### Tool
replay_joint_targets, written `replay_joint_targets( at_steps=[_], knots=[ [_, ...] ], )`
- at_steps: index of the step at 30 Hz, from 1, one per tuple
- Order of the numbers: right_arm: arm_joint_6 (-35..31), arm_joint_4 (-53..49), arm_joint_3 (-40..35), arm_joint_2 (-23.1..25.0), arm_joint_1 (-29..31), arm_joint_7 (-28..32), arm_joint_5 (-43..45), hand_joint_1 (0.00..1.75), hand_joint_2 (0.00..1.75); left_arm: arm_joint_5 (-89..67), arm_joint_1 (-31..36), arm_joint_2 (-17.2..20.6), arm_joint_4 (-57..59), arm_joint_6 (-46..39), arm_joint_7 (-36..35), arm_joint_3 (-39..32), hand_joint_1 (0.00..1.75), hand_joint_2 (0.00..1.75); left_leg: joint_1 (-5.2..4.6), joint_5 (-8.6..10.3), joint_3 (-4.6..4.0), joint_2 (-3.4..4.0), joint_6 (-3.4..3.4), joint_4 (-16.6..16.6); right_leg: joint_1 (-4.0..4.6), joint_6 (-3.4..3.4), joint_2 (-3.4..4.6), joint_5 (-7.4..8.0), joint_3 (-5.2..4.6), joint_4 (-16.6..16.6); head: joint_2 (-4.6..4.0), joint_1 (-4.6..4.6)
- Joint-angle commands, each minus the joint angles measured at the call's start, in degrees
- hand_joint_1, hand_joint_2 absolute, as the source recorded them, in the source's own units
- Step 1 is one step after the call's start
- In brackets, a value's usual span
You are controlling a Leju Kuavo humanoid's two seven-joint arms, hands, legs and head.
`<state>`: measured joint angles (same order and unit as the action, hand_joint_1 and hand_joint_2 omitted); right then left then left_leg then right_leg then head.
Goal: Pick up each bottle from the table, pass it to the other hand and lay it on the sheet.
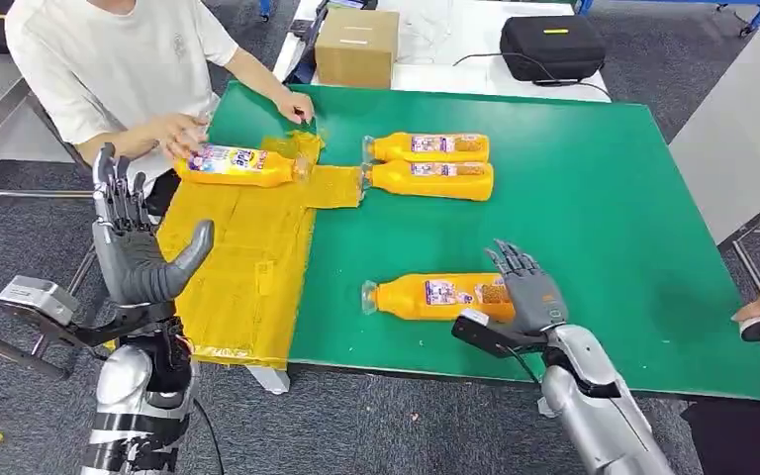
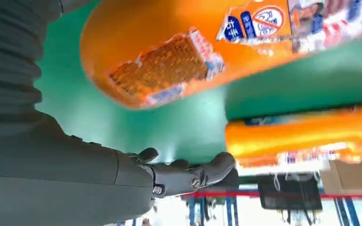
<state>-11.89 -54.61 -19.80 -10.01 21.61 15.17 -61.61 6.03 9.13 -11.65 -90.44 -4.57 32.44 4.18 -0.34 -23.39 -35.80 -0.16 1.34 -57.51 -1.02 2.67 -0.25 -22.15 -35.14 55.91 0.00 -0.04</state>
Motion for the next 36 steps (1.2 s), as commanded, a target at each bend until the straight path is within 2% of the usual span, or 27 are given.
replay_joint_targets(
  at_steps=[1,14,15,16,20,22,30,33,36],
  knots=[
    [5.16,24.87,-5.66,4.73,12.39,-0.37,0.62,0.0,1.75,-0.48,2.42,1.5,5.62,-0.43,-0.44,2.18,0.0,1.75,0.04,-0.08,0.22,0.16,-0.08,0.04,0.04,-0.08,0.16,-0.03,0.18,-0.05,0.0,-0.02],
    [10.22,29.57,-9.22,5.67,15.38,0.2,3.11,0.0,1.75,0.96,3.65,1.64,7.38,0.16,-1.62,2.63,0.0,1.75,0.05,-0.07,0.32,0.05,-0.1,0.05,0.06,-0.12,0.03,-0.04,0.26,-0.06,0.0,0.0],
    [10.45,29.73,-9.36,5.56,15.73,0.36,3.26,1.61,1.75,1.05,3.83,1.62,7.43,0.2,-1.66,2.66,0.0,1.75,0.04,-0.04,0.27,0.09,-0.07,0.03,0.04,-0.1,0.04,-0.01,0.19,-0.03,0.0,0.0],
    [11.51,30.65,-10.54,5.47,16.71,0.44,2.9,1.75,1.75,1.06,4.0,1.66,7.53,0.17,-1.66,2.8,0.0,1.75,0.09,-0.09,0.37,0.1,-0.12,0.0,0.1,-0.14,0.03,-0.04,0.31,-0.05,0.0,0.0],
    [12.72,31.53,-11.58,5.44,18.19,0.31,2.83,1.75,1.75,1.39,4.26,1.77,7.62,0.64,-1.82,3.14,0.0,1.75,0.09,-0.05,0.48,0.27,-0.12,0.05,0.1,-0.18,0.17,0.06,0.34,-0.08,0.0,0.0],
    [16.76,33.66,-12.94,5.36,19.9,-1.06,2.88,1.75,1.75,1.62,4.66,1.9,8.1,1.03,-2.0,3.49,0.0,1.75,0.04,-0.02,0.44,0.27,-0.08,0.04,0.06,-0.23,0.16,0.14,0.25,-0.05,0.0,0.0],
    [16.94,33.78,-13.17,5.15,20.05,-1.08,2.92,1.75,1.75,1.62,4.72,1.87,8.35,0.97,-2.0,3.56,0.0,1.75,0.08,0.03,0.54,0.18,-0.11,0.05,0.1,-0.21,0.08,0.12,0.43,-0.1,0.0,0.0],
    [21.15,35.5,-14.57,4.47,21.31,-3.14,3.12,1.75,1.75,1.26,4.86,2.26,9.22,1.37,-2.55,4.42,0.0,1.75,0.09,0.03,0.56,0.19,-0.11,0.04,0.11,-0.22,0.09,0.12,0.46,-0.09,0.0,0.0],
    [21.76,35.73,-14.64,3.99,21.4,-3.06,3.59,1.75,1.75,1.24,4.74,2.23,9.75,1.4,-2.75,4.58,0.0,1.75,0.08,0.07,0.55,0.12,-0.11,0.07,0.09,-0.21,0.02,0.13,0.46,-0.11,0.0,0.0]
  ],
)
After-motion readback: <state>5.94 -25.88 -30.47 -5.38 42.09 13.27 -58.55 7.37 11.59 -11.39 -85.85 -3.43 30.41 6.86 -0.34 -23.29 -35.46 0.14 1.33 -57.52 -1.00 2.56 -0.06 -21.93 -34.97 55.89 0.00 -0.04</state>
